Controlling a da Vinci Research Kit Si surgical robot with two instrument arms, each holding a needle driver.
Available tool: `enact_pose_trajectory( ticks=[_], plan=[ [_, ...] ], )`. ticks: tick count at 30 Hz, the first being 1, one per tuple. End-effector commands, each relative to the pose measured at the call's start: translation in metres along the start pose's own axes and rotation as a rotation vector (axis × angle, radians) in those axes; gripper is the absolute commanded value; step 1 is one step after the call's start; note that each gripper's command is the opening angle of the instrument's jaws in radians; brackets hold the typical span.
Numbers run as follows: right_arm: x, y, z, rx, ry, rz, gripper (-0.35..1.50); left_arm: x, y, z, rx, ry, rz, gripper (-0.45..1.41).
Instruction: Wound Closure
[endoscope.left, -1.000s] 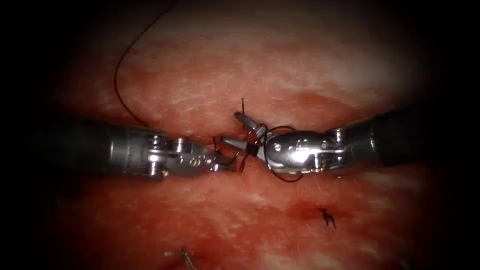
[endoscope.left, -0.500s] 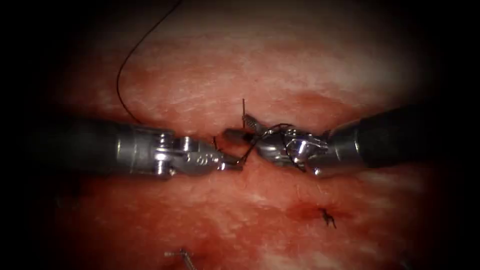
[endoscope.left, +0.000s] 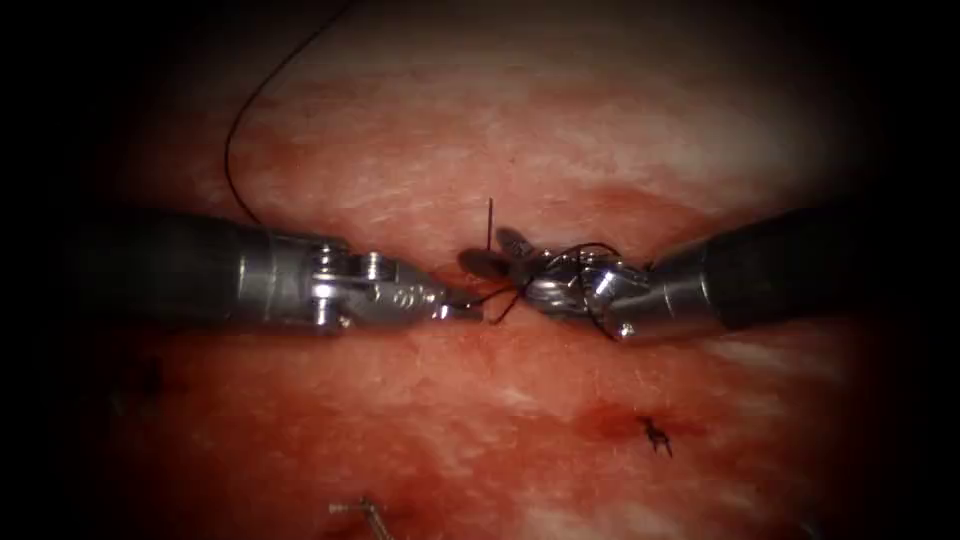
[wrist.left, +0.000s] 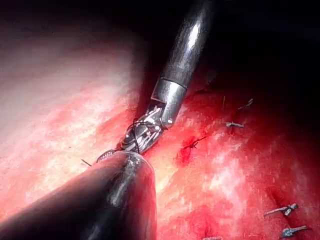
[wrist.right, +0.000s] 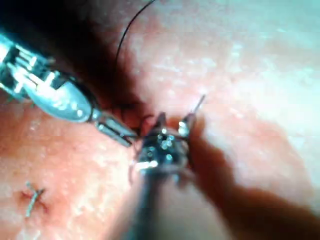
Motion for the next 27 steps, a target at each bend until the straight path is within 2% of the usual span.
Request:
enact_pose_trajectory(
  ticks=[1, 8, 19, 27],
  plan=[
    [-0.0006, -0.0003, 0.0008, 0.001, -0.002, 0.007, 0.53, -0.0001, 0.0002, 0.0007, 0.000, -0.001, 0.000, -0.45],
    [-0.0004, -0.0001, 0.0028, -0.016, -0.009, 0.095, 0.49, 0.0000, 0.0003, 0.0006, 0.000, -0.001, -0.001, -0.45],
    [-0.0011, 0.0011, 0.0047, -0.035, -0.046, 0.116, 0.53, -0.0001, 0.0003, 0.0005, -0.001, -0.001, 0.000, -0.45],
    [-0.0009, 0.0002, 0.0056, -0.016, -0.038, 0.129, 0.21, -0.0005, 0.0003, 0.0003, 0.001, -0.003, -0.003, -0.45]
  ],
)
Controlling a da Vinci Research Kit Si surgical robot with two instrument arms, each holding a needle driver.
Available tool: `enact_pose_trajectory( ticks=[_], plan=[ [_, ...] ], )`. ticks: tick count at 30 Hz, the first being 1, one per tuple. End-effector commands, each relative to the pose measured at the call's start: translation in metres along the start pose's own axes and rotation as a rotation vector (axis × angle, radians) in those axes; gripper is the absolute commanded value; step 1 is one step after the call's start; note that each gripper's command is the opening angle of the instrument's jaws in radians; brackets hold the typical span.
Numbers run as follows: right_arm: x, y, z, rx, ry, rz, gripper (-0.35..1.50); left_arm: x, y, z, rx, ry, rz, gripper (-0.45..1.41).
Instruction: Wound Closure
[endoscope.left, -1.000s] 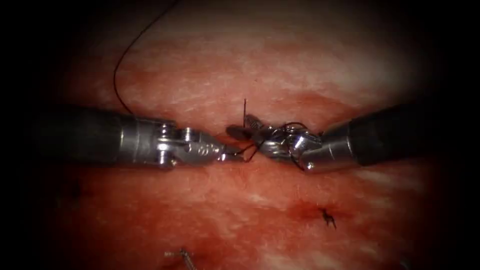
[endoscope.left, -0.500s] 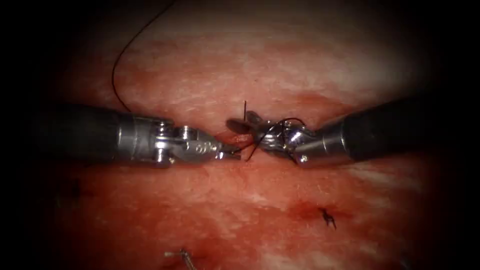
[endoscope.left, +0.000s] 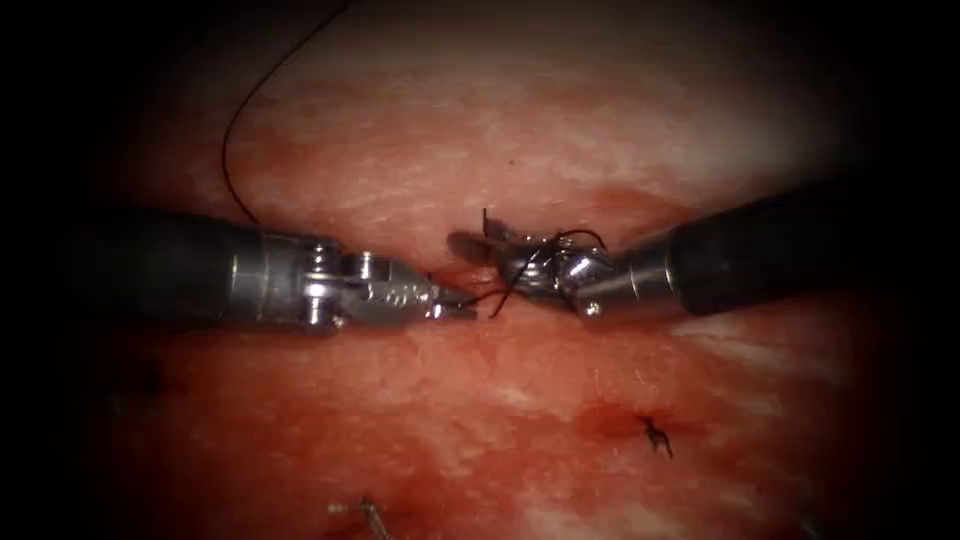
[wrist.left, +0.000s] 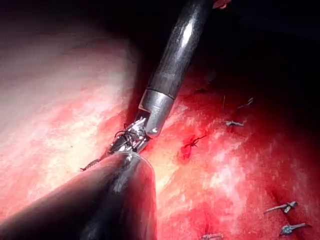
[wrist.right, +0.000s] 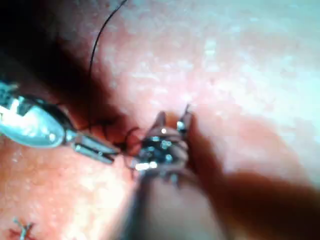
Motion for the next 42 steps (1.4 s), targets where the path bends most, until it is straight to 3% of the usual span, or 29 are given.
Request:
enact_pose_trajectory(
  ticks=[1, 3, 12, 22, 28, 36, 42],
  plan=[
    [-0.0006, -0.0006, 0.0008, 0.001, 0.005, 0.000, 0.09, -0.0001, 0.0002, 0.0007, 0.000, -0.002, -0.001, -0.45],
    [-0.0006, -0.0007, 0.0009, 0.001, 0.006, 0.000, -0.35, -0.0004, 0.0000, 0.0007, 0.001, -0.003, -0.006, -0.45],
    [-0.0005, -0.0006, -0.0006, -0.026, 0.026, -0.014, -0.35, -0.0017, -0.0010, -0.0001, 0.013, -0.020, -0.009, -0.45],
    [0.0017, -0.0036, -0.0075, -0.005, 0.158, -0.037, -0.35, -0.0046, -0.0052, -0.0012, 0.029, -0.050, -0.048, -0.45],
    [0.0014, -0.0052, -0.0093, 0.018, 0.180, -0.068, -0.35, -0.0066, -0.0099, -0.0002, 0.036, -0.079, -0.075, -0.45],
    [-0.0005, -0.0056, -0.0099, 0.033, 0.194, -0.133, -0.35, -0.0076, -0.0201, 0.0015, 0.044, -0.107, -0.127, -0.45],
    [-0.0018, -0.0054, -0.0104, 0.036, 0.202, -0.170, -0.35, -0.0075, -0.0236, 0.0025, 0.055, -0.107, -0.147, -0.45]
  ],
)
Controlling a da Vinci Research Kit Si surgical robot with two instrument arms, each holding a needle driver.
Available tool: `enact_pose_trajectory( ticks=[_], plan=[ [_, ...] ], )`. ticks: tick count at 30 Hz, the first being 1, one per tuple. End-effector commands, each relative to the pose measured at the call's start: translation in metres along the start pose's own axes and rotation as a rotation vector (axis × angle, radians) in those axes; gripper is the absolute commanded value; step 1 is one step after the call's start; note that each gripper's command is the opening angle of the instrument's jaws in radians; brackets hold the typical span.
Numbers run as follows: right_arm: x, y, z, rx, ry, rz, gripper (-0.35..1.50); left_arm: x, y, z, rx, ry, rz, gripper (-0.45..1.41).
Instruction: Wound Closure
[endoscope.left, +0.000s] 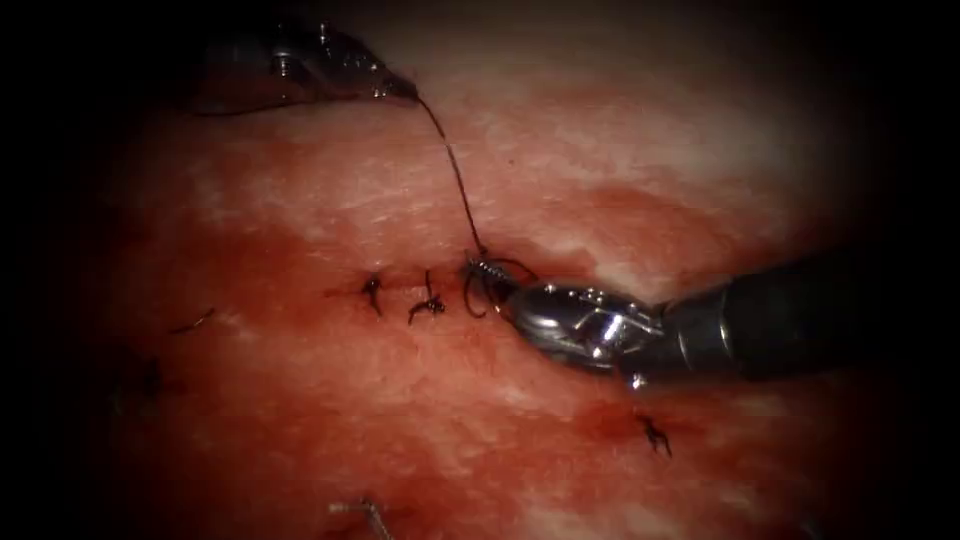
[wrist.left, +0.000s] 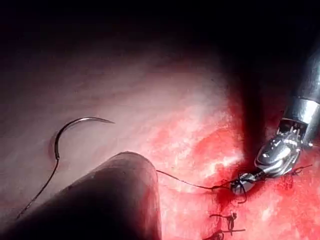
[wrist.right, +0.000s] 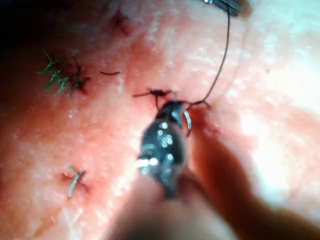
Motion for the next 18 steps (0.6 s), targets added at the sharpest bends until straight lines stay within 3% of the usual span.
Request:
enact_pose_trajectory(
  ticks=[1, 18],
  plan=[
    [-0.0008, -0.0002, -0.0001, 0.001, 0.000, -0.003, -0.35, 0.0002, -0.0003, 0.0009, 0.001, -0.001, -0.002, -0.45],
    [-0.0027, -0.0018, -0.0040, 0.014, 0.033, -0.081, -0.35, 0.0009, -0.0113, 0.0049, 0.061, 0.020, -0.059, -0.45]
  ],
)
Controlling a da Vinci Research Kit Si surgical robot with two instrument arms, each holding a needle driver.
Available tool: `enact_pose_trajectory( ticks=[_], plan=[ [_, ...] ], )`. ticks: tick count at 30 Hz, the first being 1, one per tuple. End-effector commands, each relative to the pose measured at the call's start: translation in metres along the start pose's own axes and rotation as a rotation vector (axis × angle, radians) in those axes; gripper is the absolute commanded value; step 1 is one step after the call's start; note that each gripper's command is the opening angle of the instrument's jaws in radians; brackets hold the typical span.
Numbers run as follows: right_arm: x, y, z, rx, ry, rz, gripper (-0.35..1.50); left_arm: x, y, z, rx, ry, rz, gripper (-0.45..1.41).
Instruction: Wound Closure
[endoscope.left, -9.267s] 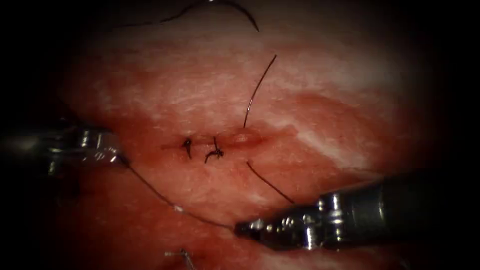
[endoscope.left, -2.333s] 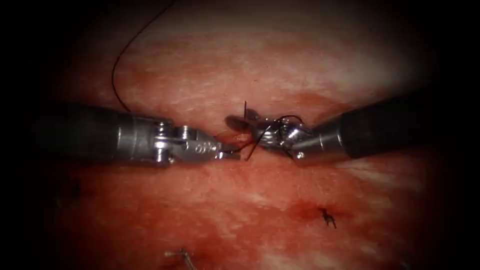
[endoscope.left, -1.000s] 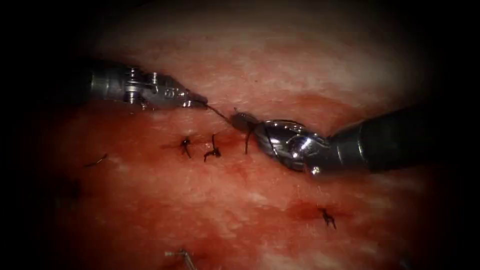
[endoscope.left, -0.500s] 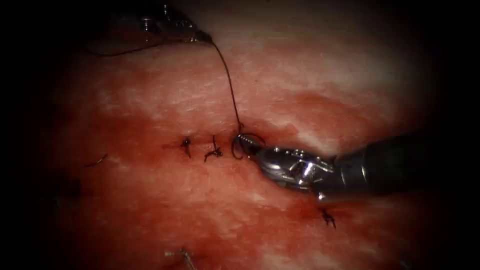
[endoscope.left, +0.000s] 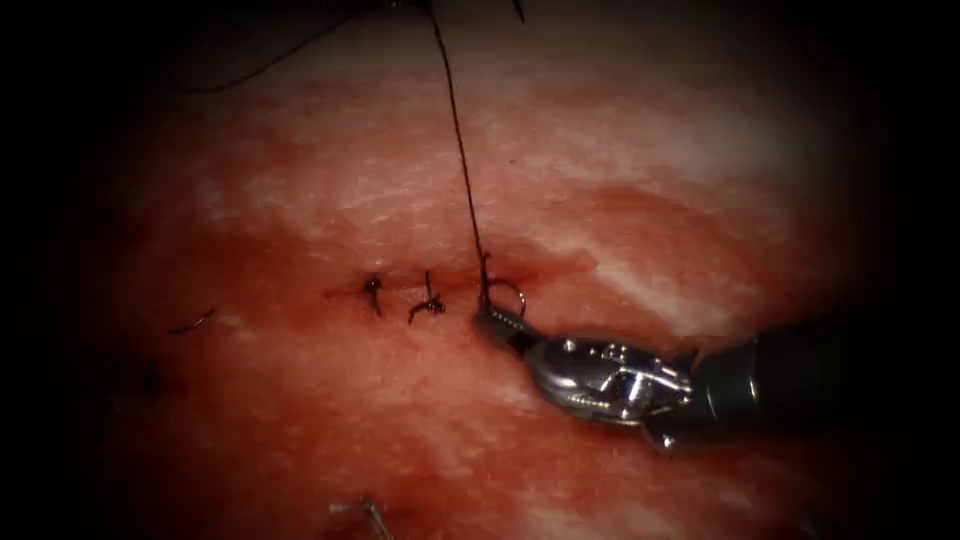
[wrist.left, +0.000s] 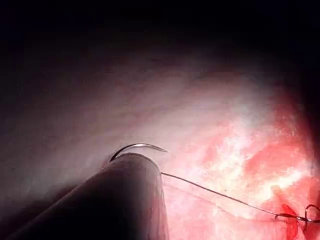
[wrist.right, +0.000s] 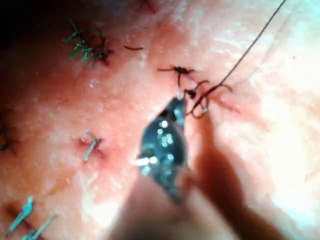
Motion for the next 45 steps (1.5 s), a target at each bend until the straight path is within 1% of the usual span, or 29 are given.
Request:
enact_pose_trajectory(
  ticks=[1, 12, 19, 21, 25, 31, 35, 45],
  plan=[
    [-0.0009, -0.0005, 0.0001, 0.005, 0.002, -0.013, -0.35, 0.0003, -0.0005, 0.0011, 0.007, 0.003, -0.004, -0.45],
    [-0.0022, -0.0010, -0.0018, 0.011, 0.013, -0.040, -0.35, 0.0005, -0.0039, 0.0032, 0.034, 0.014, -0.020, -0.45],
    [-0.0049, -0.0030, -0.0032, 0.035, 0.013, -0.076, -0.35, -0.0003, -0.0052, 0.0040, 0.040, 0.014, -0.020, -0.45],
    [-0.0052, -0.0035, -0.0035, 0.038, 0.012, -0.085, -0.35, -0.0005, -0.0056, 0.0042, 0.041, 0.014, -0.019, -0.45],
    [-0.0052, -0.0040, -0.0041, 0.042, 0.009, -0.104, -0.35, -0.0006, -0.0068, 0.0042, 0.053, 0.017, -0.024, -0.45],
    [-0.0051, -0.0038, -0.0039, 0.041, 0.018, -0.114, -0.35, -0.0004, -0.0092, 0.0044, 0.079, 0.024, -0.039, -0.45],
    [-0.0056, -0.0037, -0.0037, 0.041, 0.021, -0.117, -0.35, -0.0007, -0.0093, 0.0050, 0.091, 0.024, -0.037, -0.45],
    [-0.0096, -0.0047, -0.0037, 0.052, -0.015, -0.153, -0.35, -0.0016, -0.0092, 0.0065, 0.110, 0.024, -0.026, -0.45]
  ],
)
